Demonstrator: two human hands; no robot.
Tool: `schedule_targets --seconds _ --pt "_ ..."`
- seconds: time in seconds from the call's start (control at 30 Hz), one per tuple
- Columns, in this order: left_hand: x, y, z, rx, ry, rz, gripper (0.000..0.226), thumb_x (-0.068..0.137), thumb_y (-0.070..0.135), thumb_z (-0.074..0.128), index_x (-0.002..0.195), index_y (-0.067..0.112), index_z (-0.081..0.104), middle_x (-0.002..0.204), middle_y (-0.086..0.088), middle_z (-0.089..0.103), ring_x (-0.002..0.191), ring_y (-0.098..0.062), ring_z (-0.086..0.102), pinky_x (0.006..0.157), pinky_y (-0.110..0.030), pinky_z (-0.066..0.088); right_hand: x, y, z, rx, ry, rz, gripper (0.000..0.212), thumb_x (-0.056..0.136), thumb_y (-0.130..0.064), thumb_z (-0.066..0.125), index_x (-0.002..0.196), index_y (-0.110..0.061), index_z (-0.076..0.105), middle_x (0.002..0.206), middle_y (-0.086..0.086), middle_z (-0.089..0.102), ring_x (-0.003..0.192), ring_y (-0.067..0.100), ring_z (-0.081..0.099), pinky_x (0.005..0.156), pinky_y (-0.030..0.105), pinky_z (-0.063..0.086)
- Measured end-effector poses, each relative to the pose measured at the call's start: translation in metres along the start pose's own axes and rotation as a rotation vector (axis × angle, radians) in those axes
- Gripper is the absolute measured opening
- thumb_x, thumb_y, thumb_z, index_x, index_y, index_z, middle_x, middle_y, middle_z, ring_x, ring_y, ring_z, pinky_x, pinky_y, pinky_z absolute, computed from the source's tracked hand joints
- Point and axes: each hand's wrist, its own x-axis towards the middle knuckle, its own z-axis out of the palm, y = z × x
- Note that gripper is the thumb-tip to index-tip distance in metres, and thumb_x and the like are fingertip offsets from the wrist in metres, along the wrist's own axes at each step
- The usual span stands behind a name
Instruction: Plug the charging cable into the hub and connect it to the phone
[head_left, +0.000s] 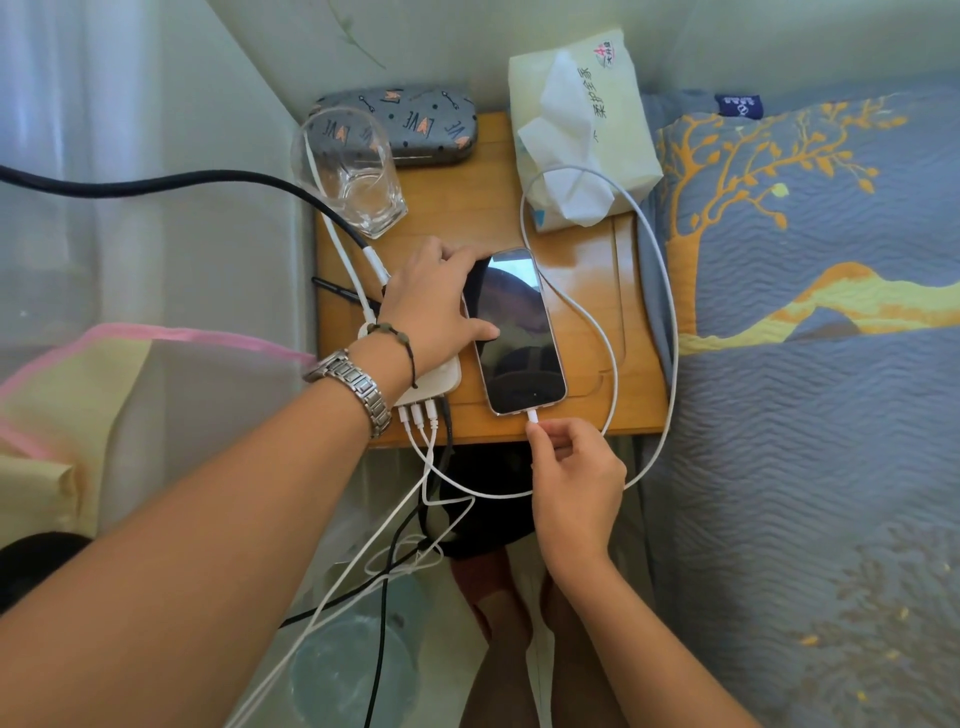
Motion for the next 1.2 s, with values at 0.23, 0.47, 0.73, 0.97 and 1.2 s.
schedule_targets --seconds 0.23,0.47,0.73,0.97,1.2 --pt "0.0 0.0 0.001 -0.007 0.008 -0.012 0.077 0.071 0.038 0.077 0.137 0.026 0.04 0.124 -0.007 0.045 0.111 -0.024 0.047 0.097 -0.038 0.036 0.002 0.0 0.0 -0.013 -0.002 -0.034 0.009 0.087 -0.018 0.067 0.084 -0.011 0.069 0.076 -0.003 0.067 0.067 0.008 0.061 0.063 0.03 0.056" --pt "0.001 0.001 0.001 -0.013 0.009 -0.02 0.078 0.07 0.037 0.077 0.138 0.027 0.04 0.125 -0.006 0.045 0.11 -0.024 0.048 0.098 -0.038 0.034 0.004 -0.001 0.0 -0.035 0.014 -0.071 0.01 0.086 -0.017 0.067 0.081 -0.009 0.069 0.074 -0.001 0.067 0.064 0.011 0.061 0.062 0.033 0.056" --pt "0.002 0.001 0.003 -0.007 0.012 -0.02 0.079 0.07 0.036 0.078 0.138 0.027 0.04 0.126 -0.007 0.045 0.116 -0.026 0.046 0.1 -0.039 0.034 0.006 -0.001 -0.003 -0.071 -0.022 -0.065 0.013 0.086 -0.021 0.067 0.079 -0.01 0.068 0.073 -0.002 0.067 0.064 0.009 0.061 0.061 0.028 0.054" --pt "0.002 0.002 -0.003 0.111 -0.011 0.004 0.078 0.071 0.045 0.075 0.138 0.024 0.04 0.127 -0.009 0.047 0.117 -0.027 0.043 0.094 -0.039 0.037 0.024 -0.012 -0.019 -0.045 -0.231 0.111 0.009 0.084 -0.023 0.07 0.078 -0.017 0.068 0.07 -0.008 0.065 0.066 0.003 0.061 0.062 0.021 0.049" --pt "-0.022 0.0 -0.034 0.113 -0.001 -0.044 0.07 0.074 0.047 0.071 0.135 0.024 0.045 0.132 -0.007 0.051 0.123 -0.027 0.044 0.1 -0.04 0.033 0.056 -0.04 -0.056 -0.17 -0.487 0.06 0.014 0.076 -0.021 0.074 0.086 -0.011 0.073 0.083 0.003 0.072 0.082 0.017 0.066 0.074 0.028 0.048"
